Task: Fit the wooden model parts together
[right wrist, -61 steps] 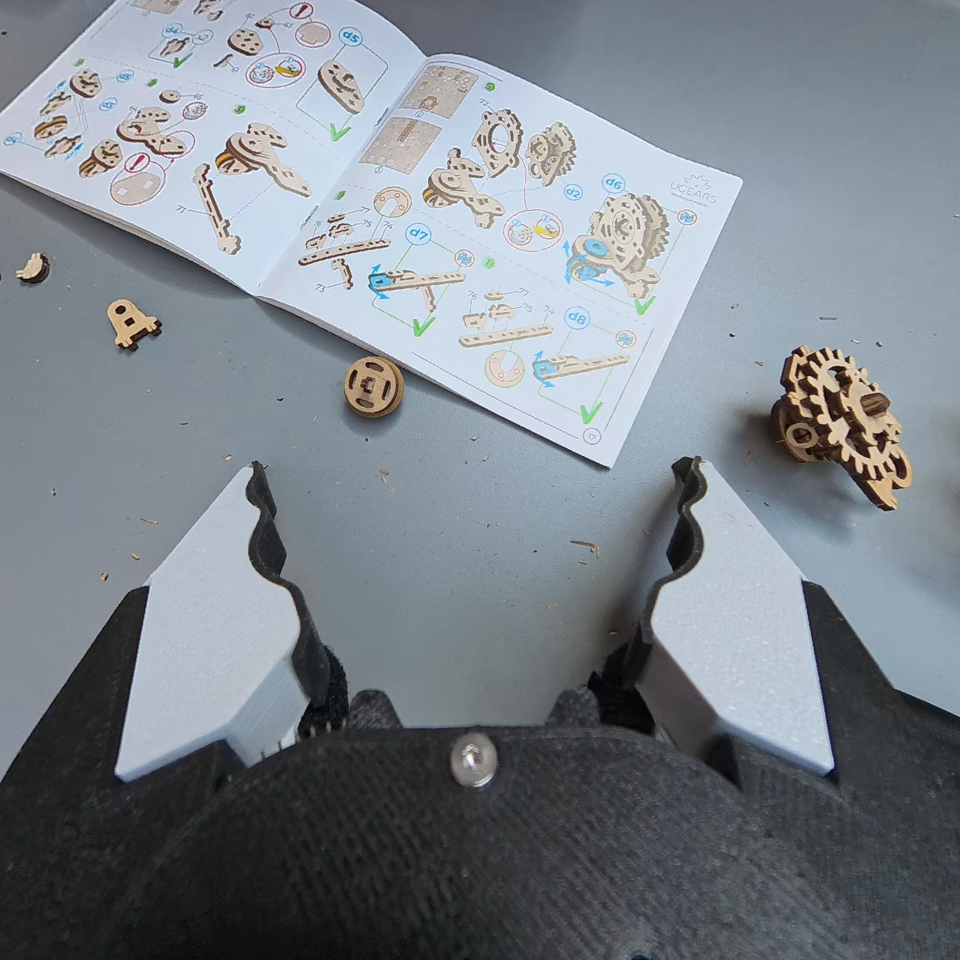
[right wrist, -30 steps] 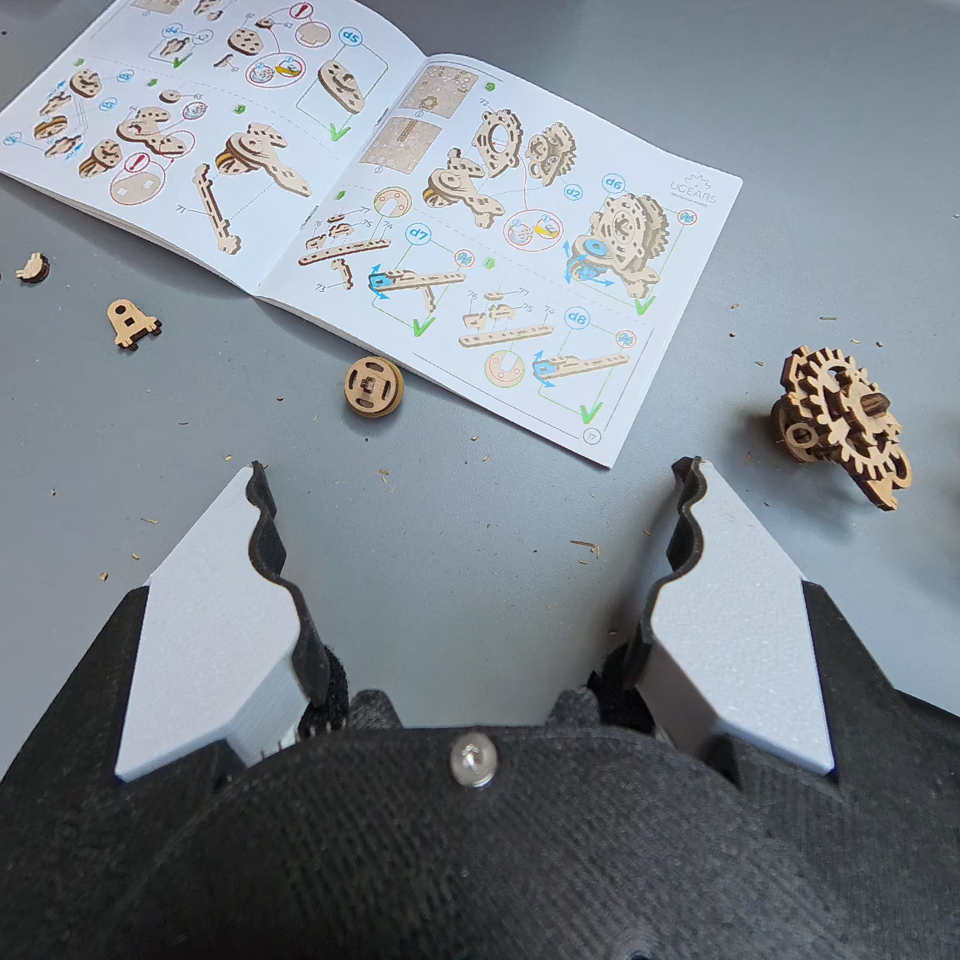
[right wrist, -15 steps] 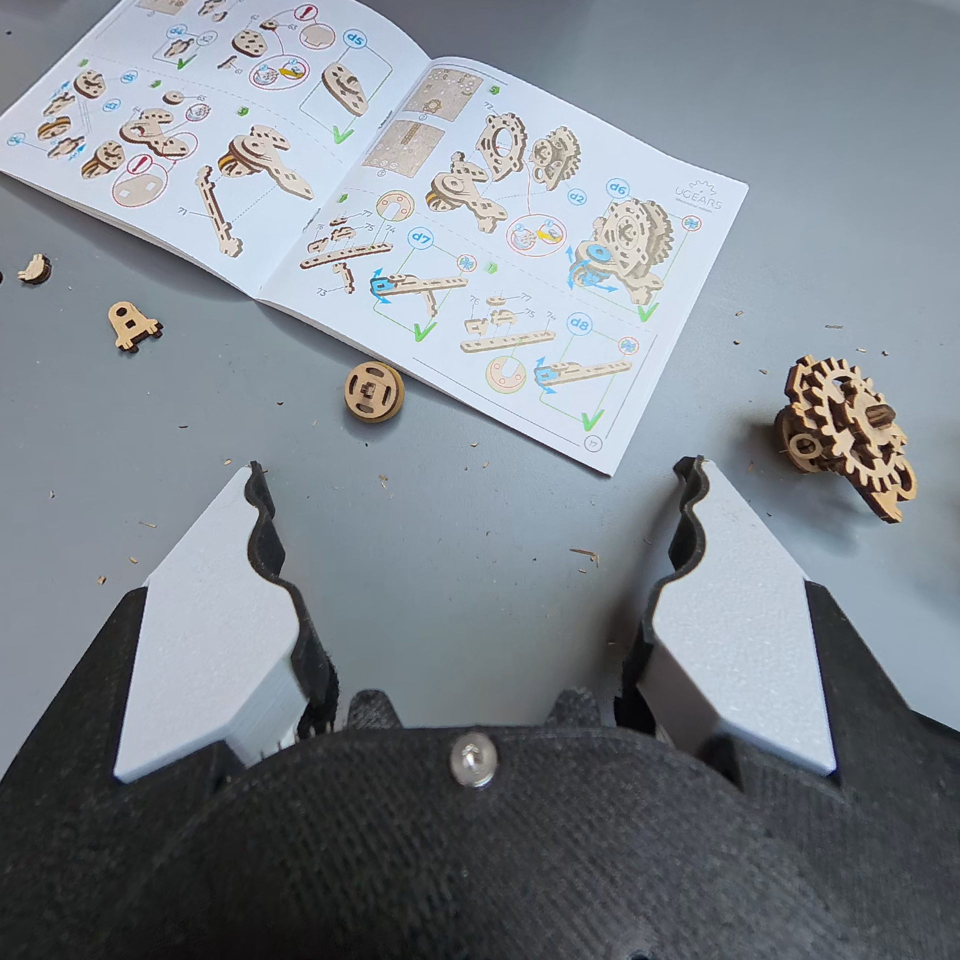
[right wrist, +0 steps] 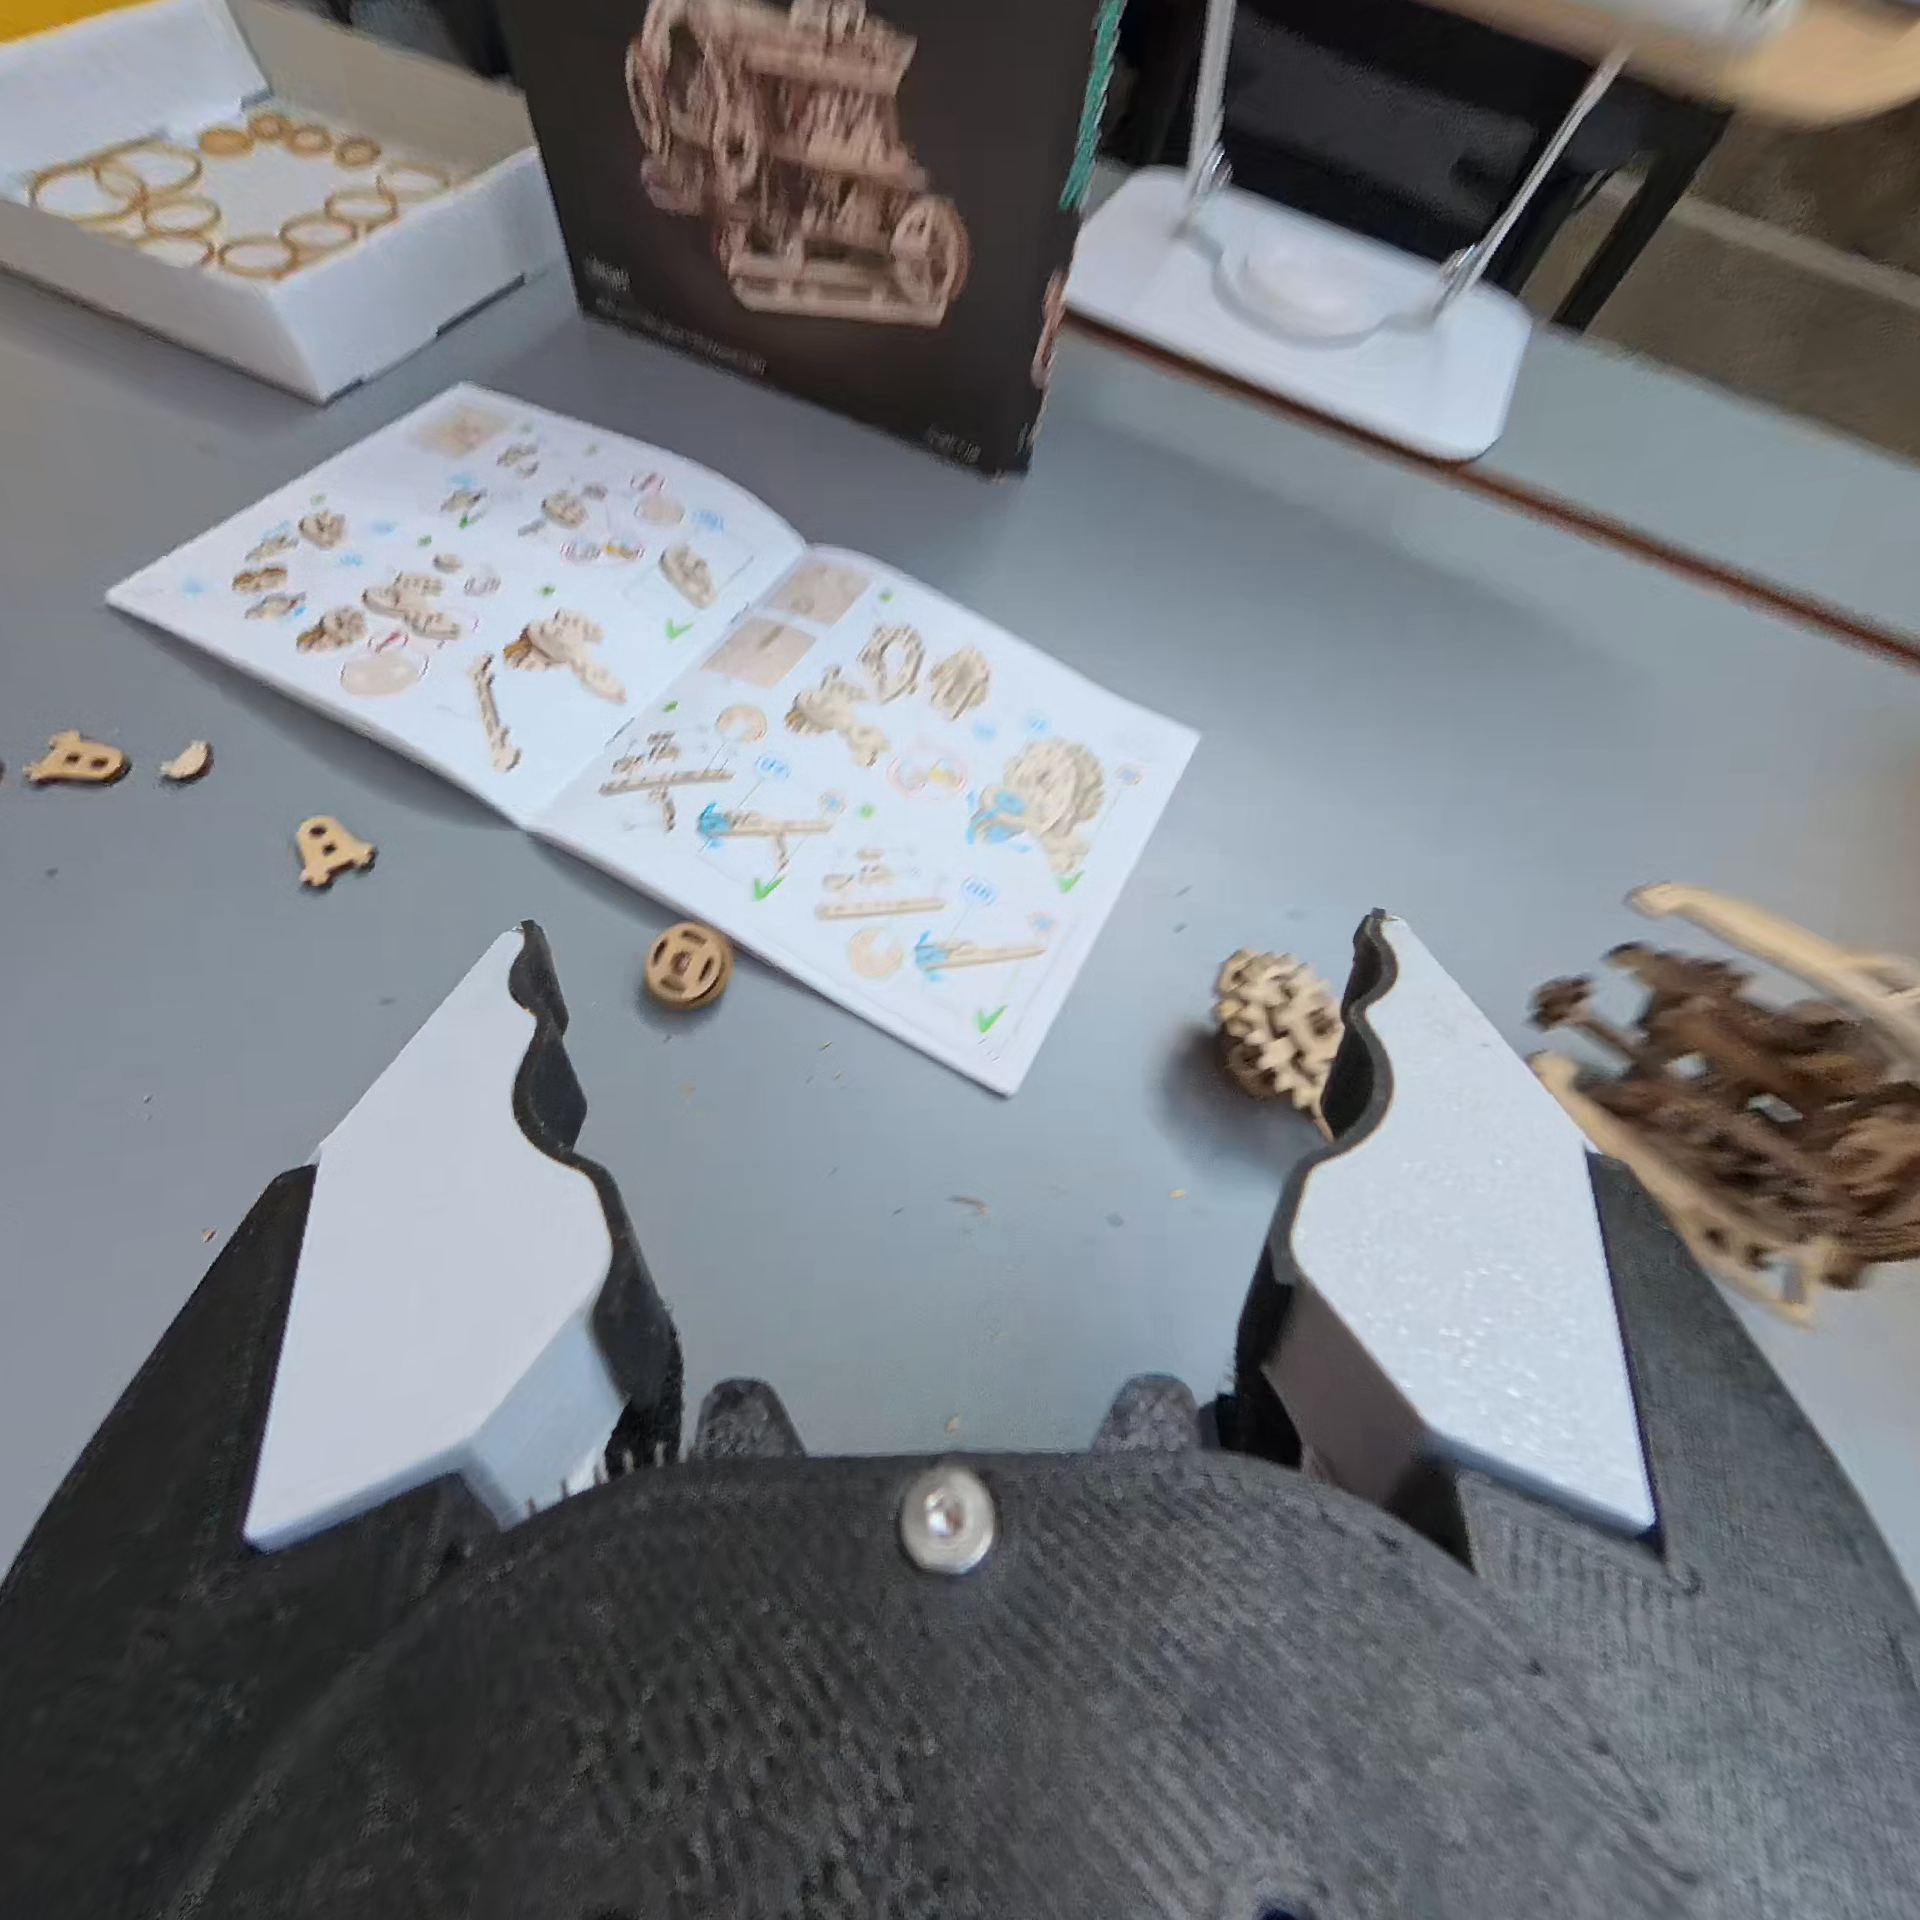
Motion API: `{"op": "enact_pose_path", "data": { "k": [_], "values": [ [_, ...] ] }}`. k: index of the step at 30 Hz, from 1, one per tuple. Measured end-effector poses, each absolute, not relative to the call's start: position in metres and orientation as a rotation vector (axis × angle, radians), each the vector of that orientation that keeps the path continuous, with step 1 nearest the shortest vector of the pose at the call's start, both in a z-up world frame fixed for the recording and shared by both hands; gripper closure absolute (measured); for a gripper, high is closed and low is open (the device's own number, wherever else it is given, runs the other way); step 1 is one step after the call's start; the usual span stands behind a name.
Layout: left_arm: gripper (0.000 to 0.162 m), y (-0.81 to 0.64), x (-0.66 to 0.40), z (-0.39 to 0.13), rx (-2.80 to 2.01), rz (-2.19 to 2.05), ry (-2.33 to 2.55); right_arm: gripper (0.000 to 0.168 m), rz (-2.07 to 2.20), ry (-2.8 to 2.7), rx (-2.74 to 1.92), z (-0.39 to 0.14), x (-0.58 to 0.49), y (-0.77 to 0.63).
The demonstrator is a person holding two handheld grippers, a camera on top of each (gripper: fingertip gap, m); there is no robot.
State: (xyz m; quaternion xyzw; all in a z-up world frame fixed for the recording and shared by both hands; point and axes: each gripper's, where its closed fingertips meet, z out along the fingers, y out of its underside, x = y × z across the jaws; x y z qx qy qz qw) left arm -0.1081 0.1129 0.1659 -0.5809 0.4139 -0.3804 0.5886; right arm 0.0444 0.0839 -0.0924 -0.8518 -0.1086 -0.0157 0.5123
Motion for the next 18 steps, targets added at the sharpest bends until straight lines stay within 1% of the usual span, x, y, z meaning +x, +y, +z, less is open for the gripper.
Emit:
{"op": "enact_pose_path", "data": {
  "k": [1, 4, 6, 8, 12, 14, 16, 18],
  "values": [
    [0.040, 0.115, -0.115, 0.171, -1.345, -0.882, 0.942, 0.022, -0.116, -0.267, -1.940, -0.057, 0.059, 0.087],
    [0.041, 0.118, -0.137, 0.185, -1.317, -0.854, 0.881, 0.020, -0.184, -0.249, -1.653, 0.047, 0.095, 0.095],
    [0.041, 0.119, -0.149, 0.193, -1.302, -0.839, 0.846, 0.017, -0.177, -0.198, -1.527, 0.102, 0.118, 0.108],
    [0.040, 0.119, -0.157, 0.196, -1.302, -0.828, 0.821, 0.017, -0.173, -0.149, -1.421, 0.143, 0.134, 0.123],
    [0.041, 0.123, -0.164, 0.200, -1.300, -0.781, 0.781, 0.023, -0.224, -0.086, -1.233, 0.199, 0.152, 0.153],
    [0.042, 0.129, -0.163, 0.200, -1.300, -0.740, 0.760, 0.022, -0.217, -0.055, -1.257, 0.206, 0.159, 0.175],
    [0.042, 0.136, -0.159, 0.197, -1.306, -0.693, 0.751, 0.020, -0.126, -0.025, -1.335, 0.184, 0.157, 0.190],
    [0.041, 0.143, -0.153, 0.191, -1.320, -0.659, 0.759, 0.028, -0.061, 0.019, -1.282, 0.168, 0.157, 0.195]
  ]
}}
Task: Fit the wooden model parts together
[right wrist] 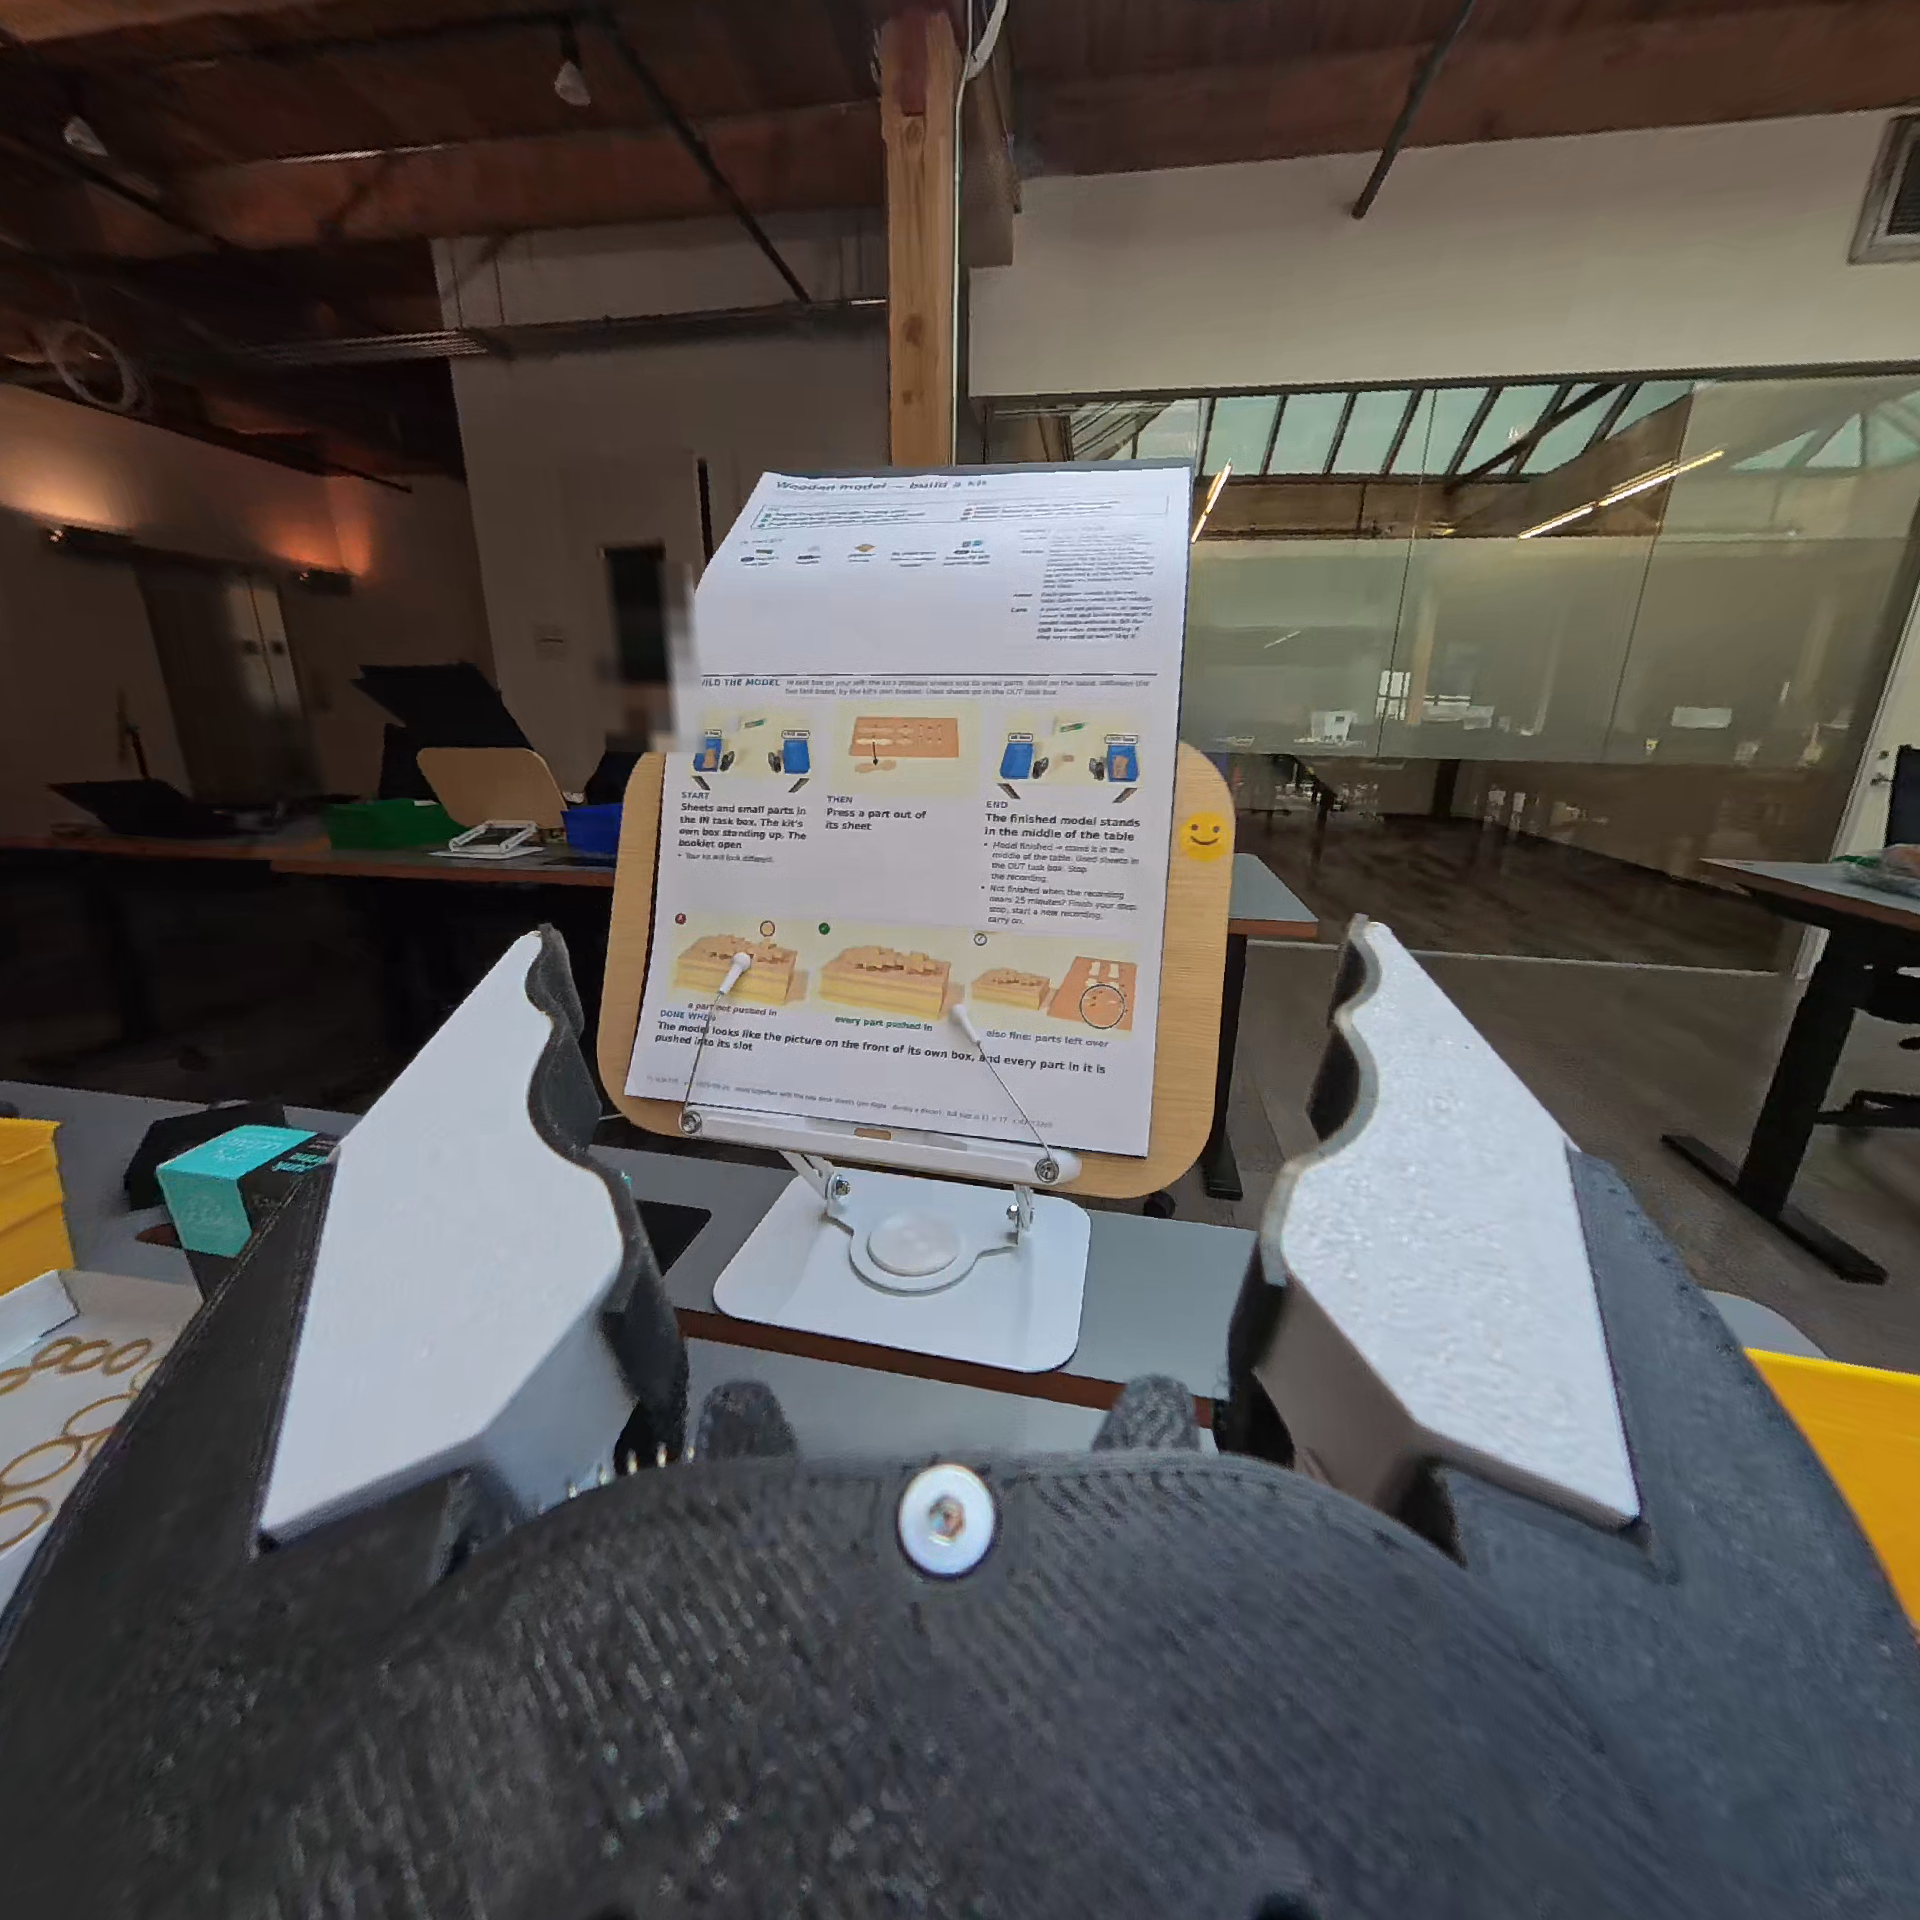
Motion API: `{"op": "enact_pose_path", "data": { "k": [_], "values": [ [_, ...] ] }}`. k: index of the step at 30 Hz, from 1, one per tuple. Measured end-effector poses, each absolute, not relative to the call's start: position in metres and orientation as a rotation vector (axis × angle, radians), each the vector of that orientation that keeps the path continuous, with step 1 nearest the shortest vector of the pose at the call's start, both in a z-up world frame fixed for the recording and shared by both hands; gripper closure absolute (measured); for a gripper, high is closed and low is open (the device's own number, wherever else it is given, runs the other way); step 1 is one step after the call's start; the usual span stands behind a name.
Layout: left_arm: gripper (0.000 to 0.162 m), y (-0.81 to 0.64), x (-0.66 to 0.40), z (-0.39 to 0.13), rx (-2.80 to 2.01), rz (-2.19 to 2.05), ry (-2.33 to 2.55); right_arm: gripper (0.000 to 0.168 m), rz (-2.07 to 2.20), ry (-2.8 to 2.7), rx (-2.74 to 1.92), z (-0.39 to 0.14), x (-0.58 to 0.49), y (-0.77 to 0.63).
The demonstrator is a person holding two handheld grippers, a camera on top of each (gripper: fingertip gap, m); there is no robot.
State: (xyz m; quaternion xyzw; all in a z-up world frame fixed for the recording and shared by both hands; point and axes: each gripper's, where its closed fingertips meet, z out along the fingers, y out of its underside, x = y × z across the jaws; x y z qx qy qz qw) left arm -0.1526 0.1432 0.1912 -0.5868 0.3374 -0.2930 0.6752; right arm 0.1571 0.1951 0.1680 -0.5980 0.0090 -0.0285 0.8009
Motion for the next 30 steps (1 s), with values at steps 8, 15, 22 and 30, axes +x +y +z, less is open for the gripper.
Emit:
{"op": "enact_pose_path", "data": {
  "k": [8, 15, 22, 30],
  "values": [
    [0.040, 0.152, -0.135, 0.181, -1.349, -0.705, 0.793, 0.024, -0.039, 0.028, -1.485, 0.100, 0.146, 0.214],
    [0.042, 0.138, -0.137, 0.191, -1.300, -0.793, 0.803, 0.025, 0.151, 0.099, -1.457, 0.031, 0.132, 0.187],
    [0.042, 0.136, -0.144, 0.194, -1.308, -0.853, 0.768, 0.025, 0.331, 0.090, -1.514, 0.005, 0.103, 0.193],
    [0.043, 0.134, -0.140, 0.193, -1.303, -0.840, 0.770, 0.026, 0.282, 0.085, -1.514, 0.002, 0.106, 0.193]
  ]
}}
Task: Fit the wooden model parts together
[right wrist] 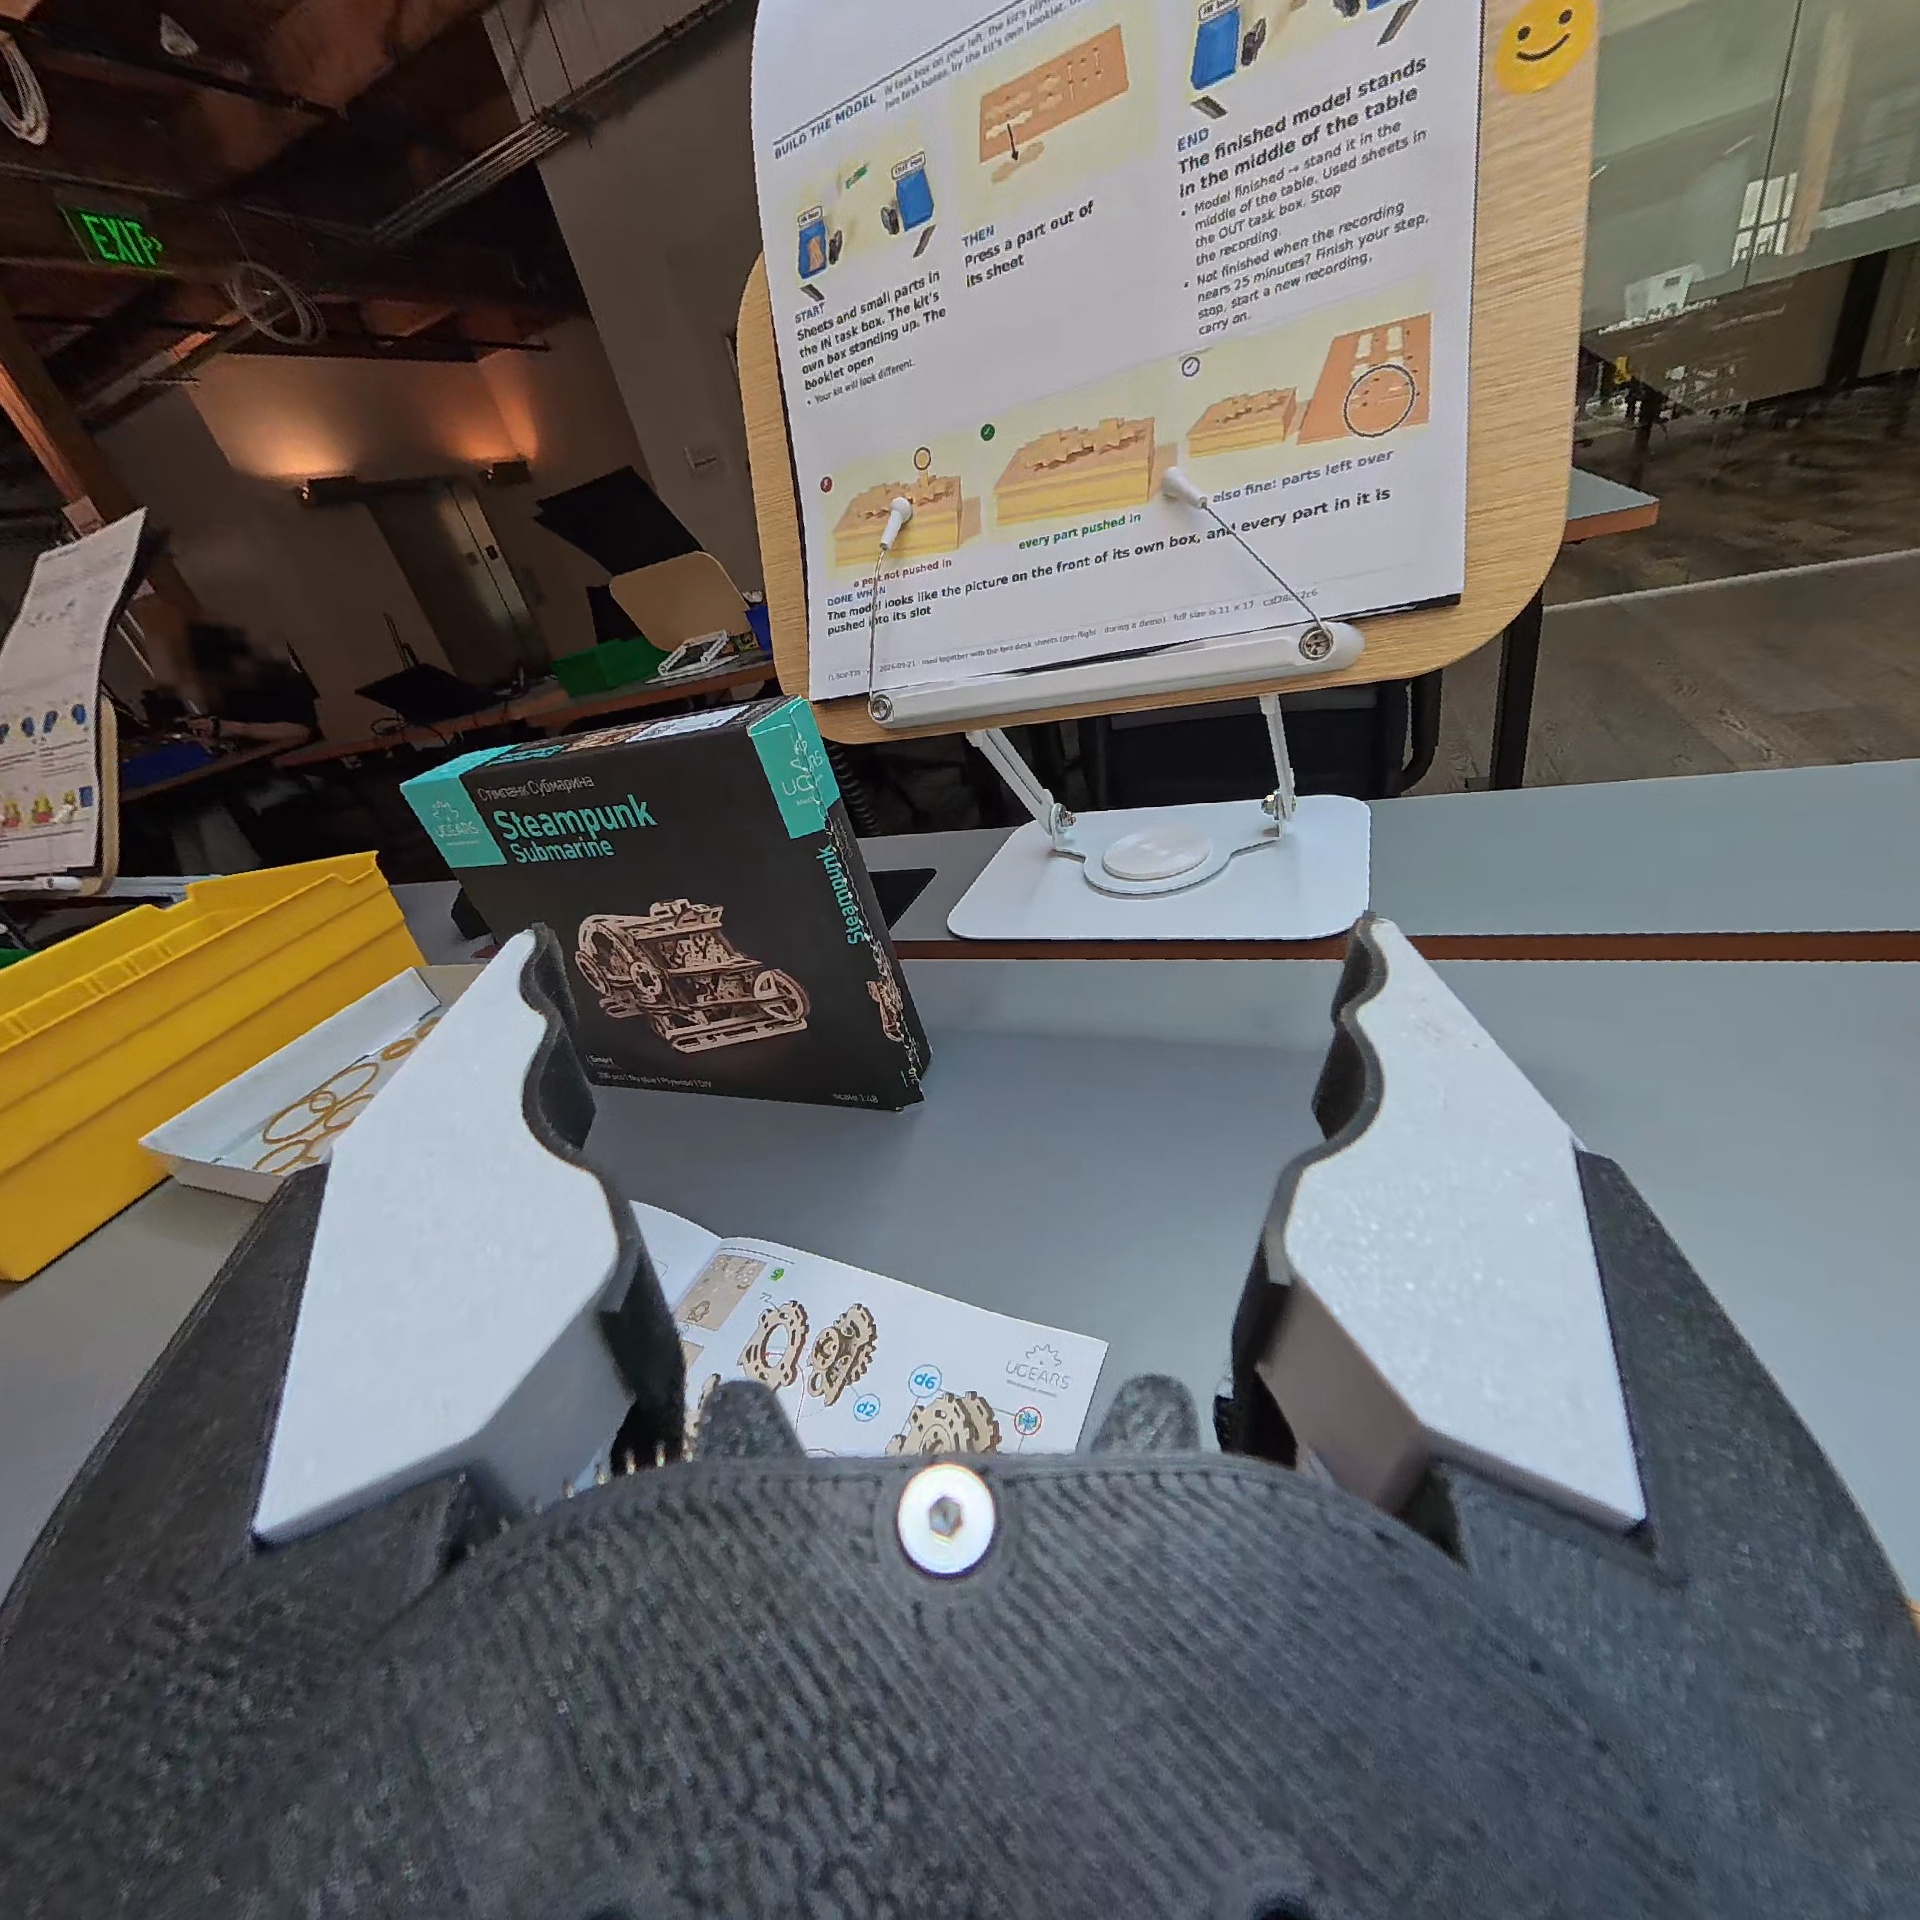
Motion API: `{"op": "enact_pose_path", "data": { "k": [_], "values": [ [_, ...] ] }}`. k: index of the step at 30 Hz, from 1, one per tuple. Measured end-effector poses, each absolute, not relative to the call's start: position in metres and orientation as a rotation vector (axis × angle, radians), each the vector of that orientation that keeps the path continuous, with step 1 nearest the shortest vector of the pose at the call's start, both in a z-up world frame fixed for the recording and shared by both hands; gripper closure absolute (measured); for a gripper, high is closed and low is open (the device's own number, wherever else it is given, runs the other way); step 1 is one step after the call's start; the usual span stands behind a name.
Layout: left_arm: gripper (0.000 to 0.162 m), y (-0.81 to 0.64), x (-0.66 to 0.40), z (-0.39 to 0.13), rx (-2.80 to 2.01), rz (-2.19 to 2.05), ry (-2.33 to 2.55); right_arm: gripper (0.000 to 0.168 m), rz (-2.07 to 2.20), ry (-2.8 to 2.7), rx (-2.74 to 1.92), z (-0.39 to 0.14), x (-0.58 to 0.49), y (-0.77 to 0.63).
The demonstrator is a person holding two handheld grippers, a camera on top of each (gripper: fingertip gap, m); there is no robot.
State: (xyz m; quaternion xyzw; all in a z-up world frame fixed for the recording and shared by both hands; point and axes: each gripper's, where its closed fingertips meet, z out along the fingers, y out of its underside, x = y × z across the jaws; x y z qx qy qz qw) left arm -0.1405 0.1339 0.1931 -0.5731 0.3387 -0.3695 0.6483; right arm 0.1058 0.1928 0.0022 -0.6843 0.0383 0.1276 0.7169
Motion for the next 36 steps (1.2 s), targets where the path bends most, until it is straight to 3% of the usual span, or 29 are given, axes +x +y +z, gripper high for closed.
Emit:
{"op": "enact_pose_path", "data": {
  "k": [14, 36],
  "values": [
    [0.044, 0.131, -0.104, 0.166, -1.383, -0.860, 0.863, 0.027, 0.252, 0.052, -1.532, -0.005, 0.102, 0.195],
    [0.046, 0.134, -0.113, 0.169, -1.380, -0.852, 0.842, 0.030, 0.233, 0.044, -1.536, -0.008, 0.102, 0.196]
  ]
}}
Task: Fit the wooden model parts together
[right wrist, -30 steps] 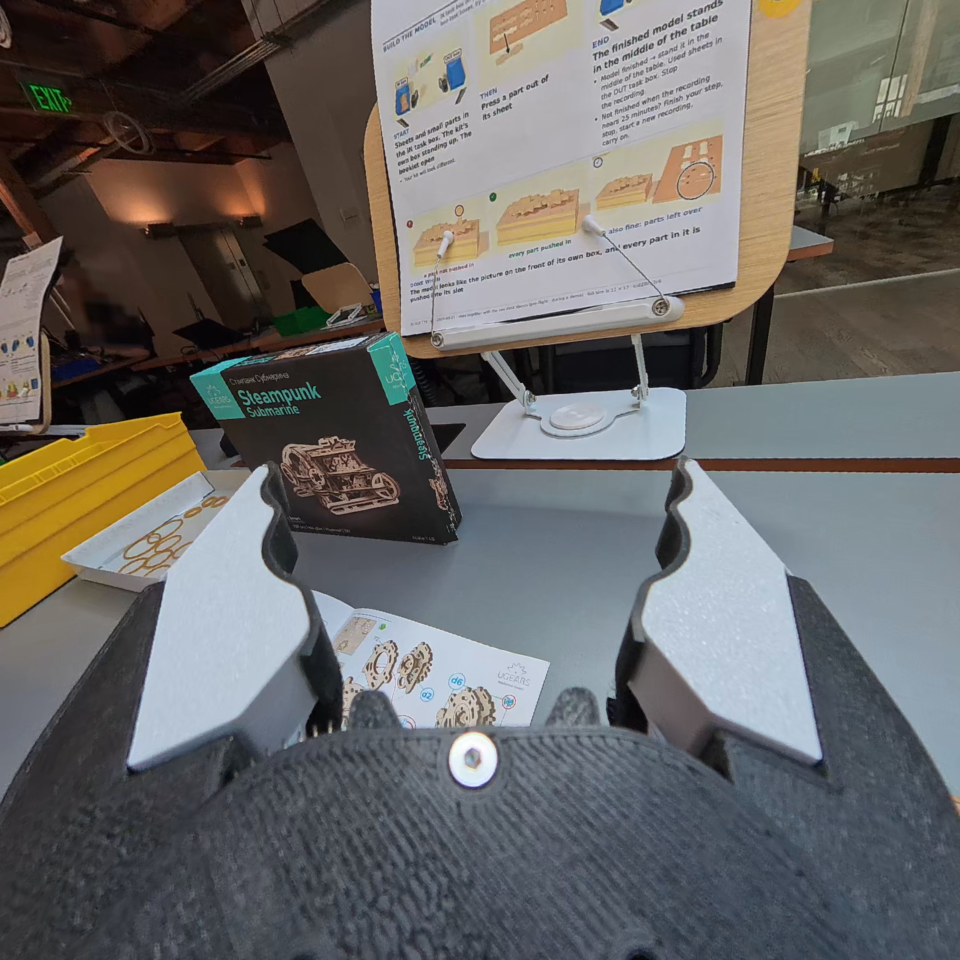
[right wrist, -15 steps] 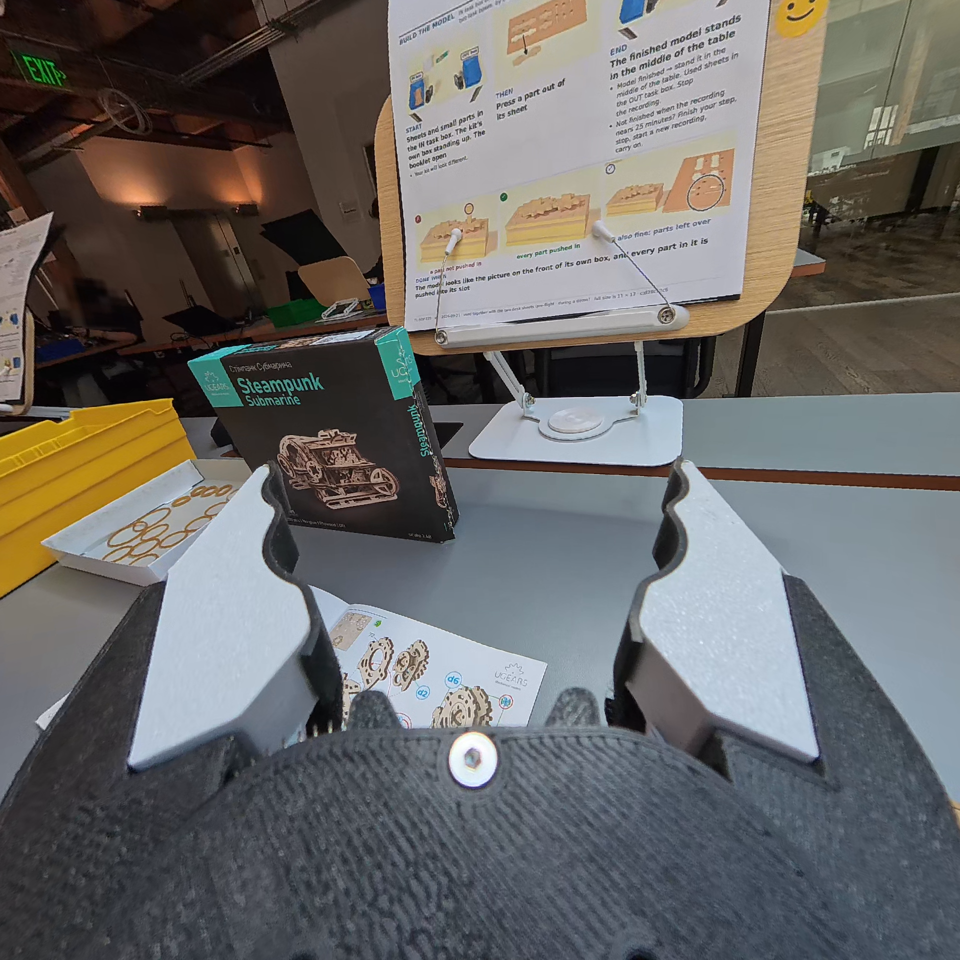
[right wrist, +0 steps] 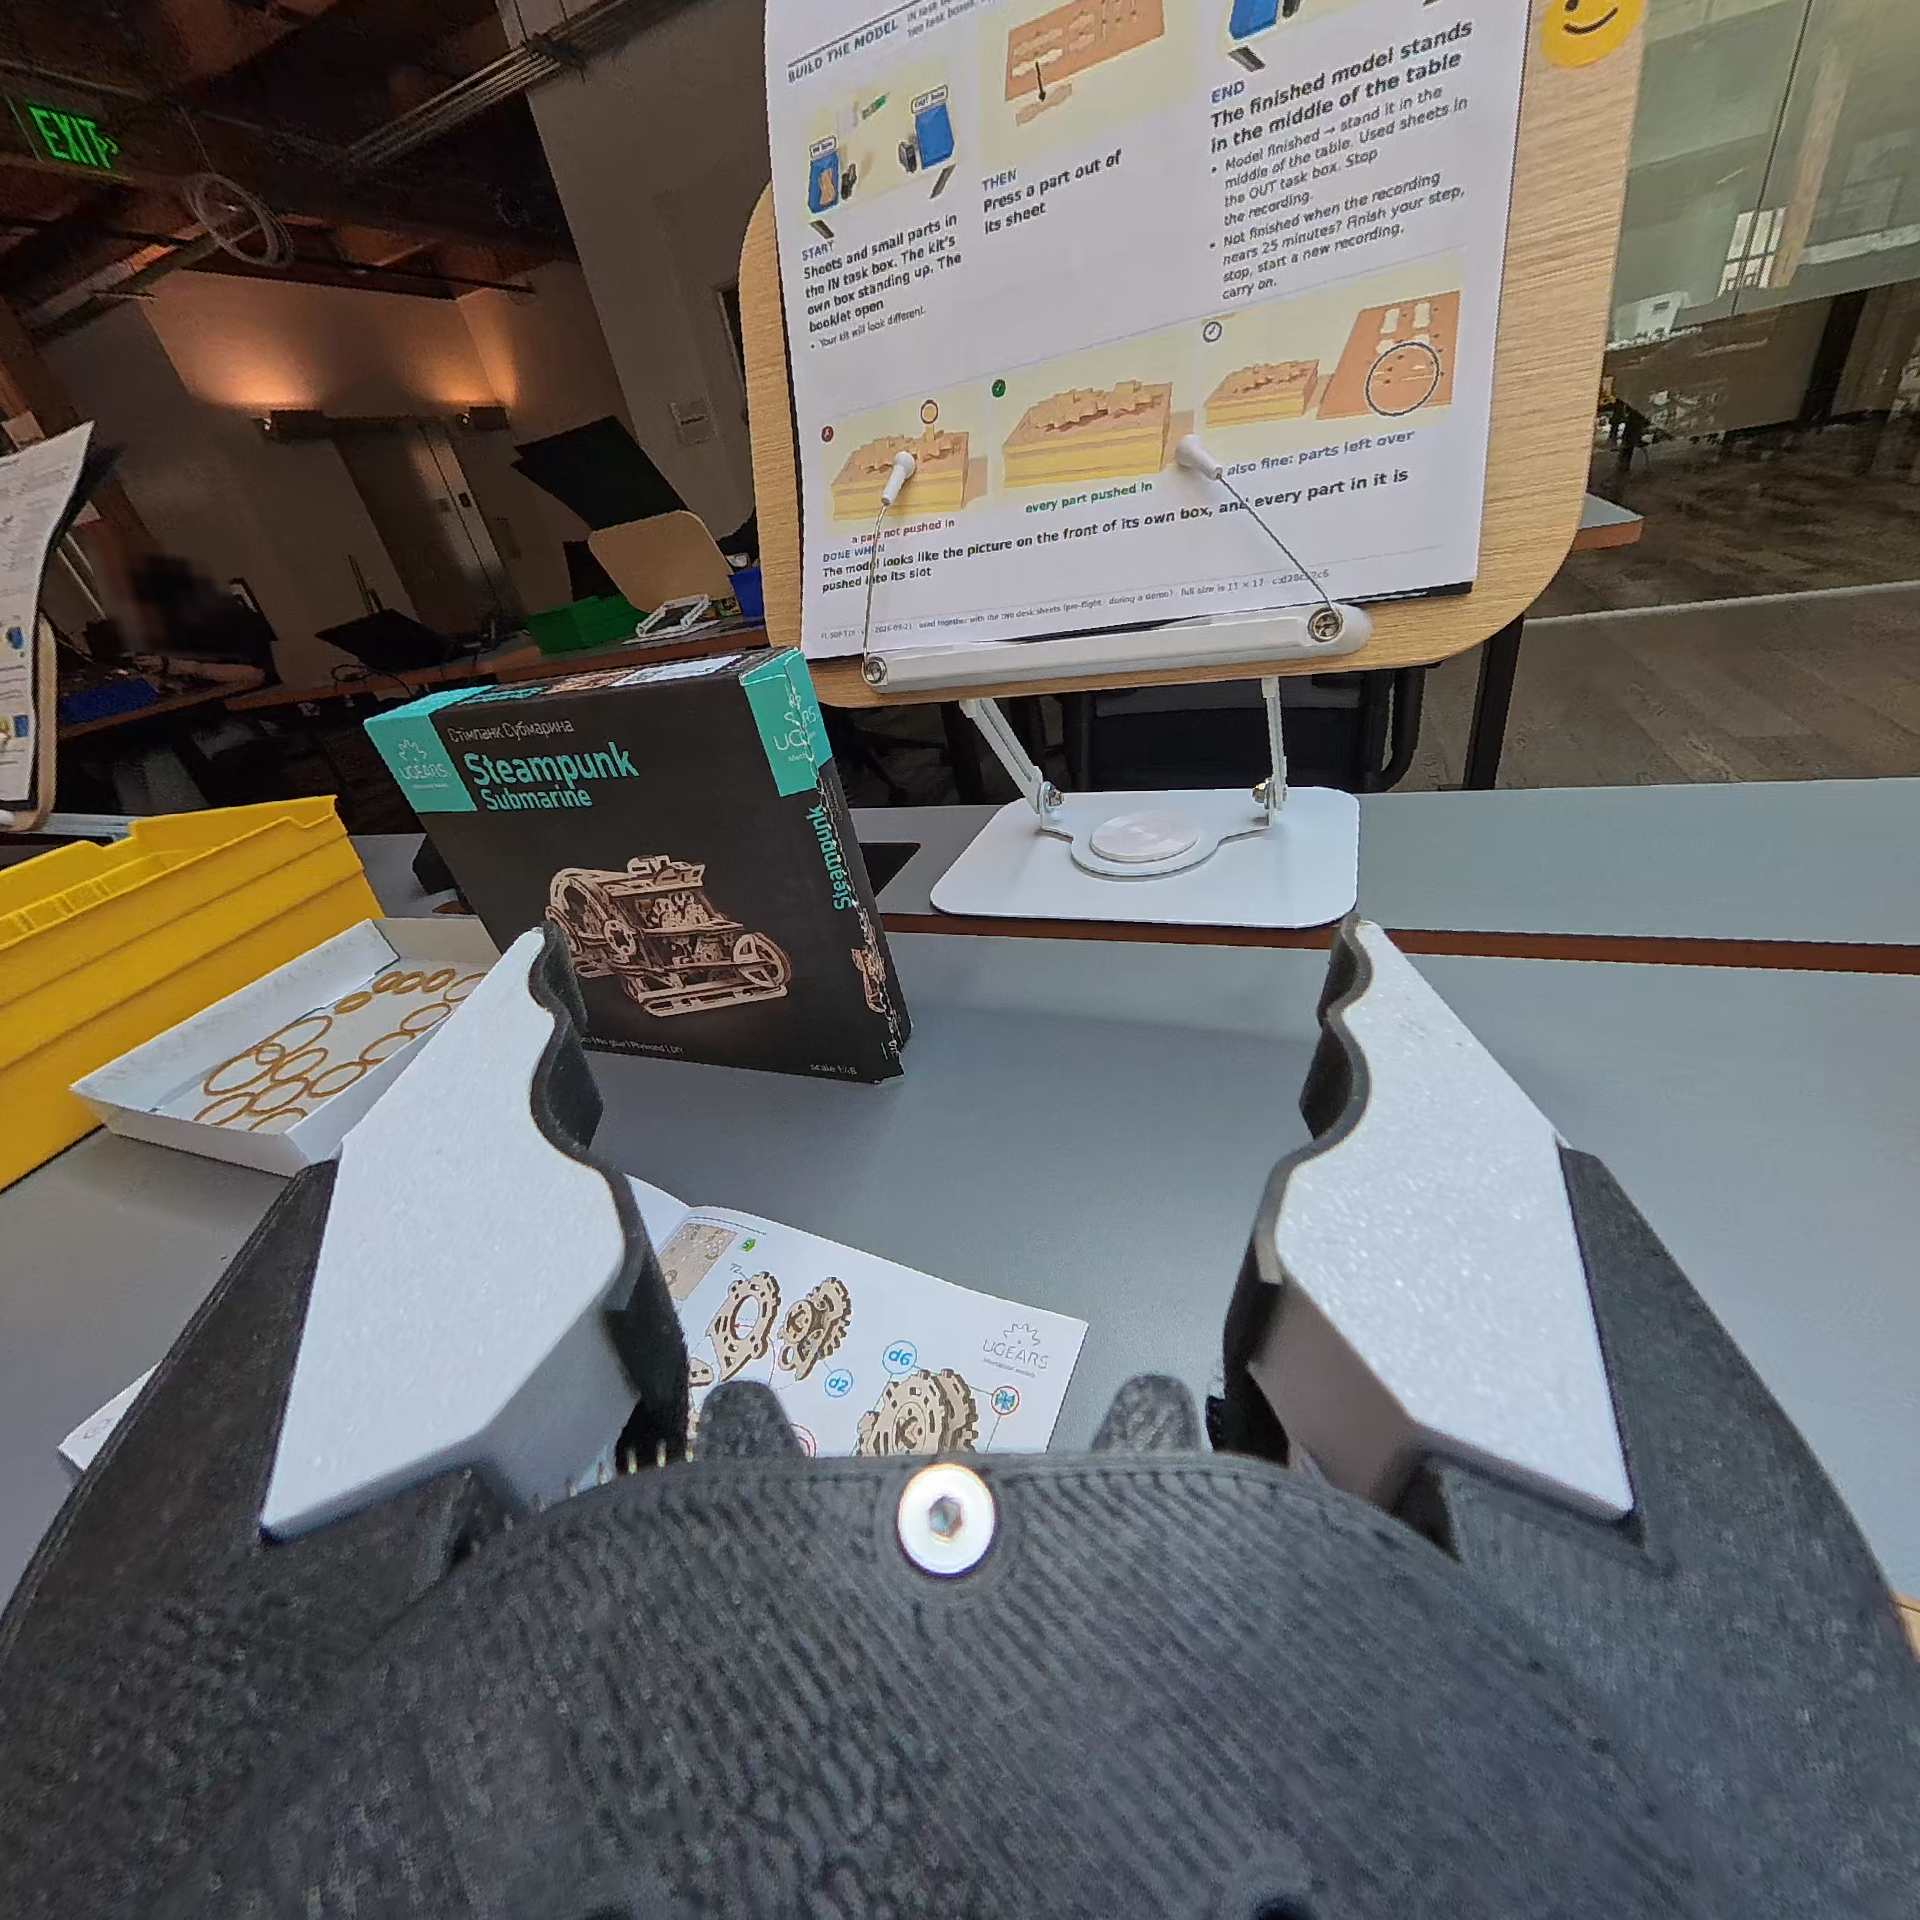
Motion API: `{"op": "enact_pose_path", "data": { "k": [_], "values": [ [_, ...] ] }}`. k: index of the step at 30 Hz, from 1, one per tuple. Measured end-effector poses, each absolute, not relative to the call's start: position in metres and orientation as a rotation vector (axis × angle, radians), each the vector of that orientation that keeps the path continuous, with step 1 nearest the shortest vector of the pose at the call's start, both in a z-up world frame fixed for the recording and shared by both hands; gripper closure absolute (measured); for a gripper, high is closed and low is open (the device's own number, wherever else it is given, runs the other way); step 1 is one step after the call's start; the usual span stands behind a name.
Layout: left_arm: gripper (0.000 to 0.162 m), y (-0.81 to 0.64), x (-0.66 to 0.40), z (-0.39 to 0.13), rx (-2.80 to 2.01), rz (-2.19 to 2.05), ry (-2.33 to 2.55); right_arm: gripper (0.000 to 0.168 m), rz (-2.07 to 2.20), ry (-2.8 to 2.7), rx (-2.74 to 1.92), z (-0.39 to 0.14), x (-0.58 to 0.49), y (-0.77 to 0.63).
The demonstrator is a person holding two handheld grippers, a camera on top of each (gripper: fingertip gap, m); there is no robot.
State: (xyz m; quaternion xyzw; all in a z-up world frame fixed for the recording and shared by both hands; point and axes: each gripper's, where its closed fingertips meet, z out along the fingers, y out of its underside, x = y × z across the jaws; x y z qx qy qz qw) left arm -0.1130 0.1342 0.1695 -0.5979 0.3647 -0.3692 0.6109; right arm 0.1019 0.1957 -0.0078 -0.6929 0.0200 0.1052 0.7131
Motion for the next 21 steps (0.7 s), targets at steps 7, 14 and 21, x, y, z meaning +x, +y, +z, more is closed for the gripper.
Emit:
{"op": "enact_pose_path", "data": {
  "k": [7, 14, 21],
  "values": [
    [0.046, 0.1344, -0.1125, 0.1682, -1.386, -0.844, 0.846, 0.030, 0.232, 0.047, -1.534, -0.0074, 0.1025, 0.1956],
    [0.046, 0.1354, -0.1136, 0.1681, -1.389, -0.841, 0.843, 0.030, 0.232, 0.050, -1.535, -0.0077, 0.1029, 0.1956],
    [0.046, 0.1370, -0.1185, 0.1709, -1.385, -0.839, 0.828, 0.030, 0.232, 0.050, -1.533, -0.0076, 0.1027, 0.1954]
  ]
}}
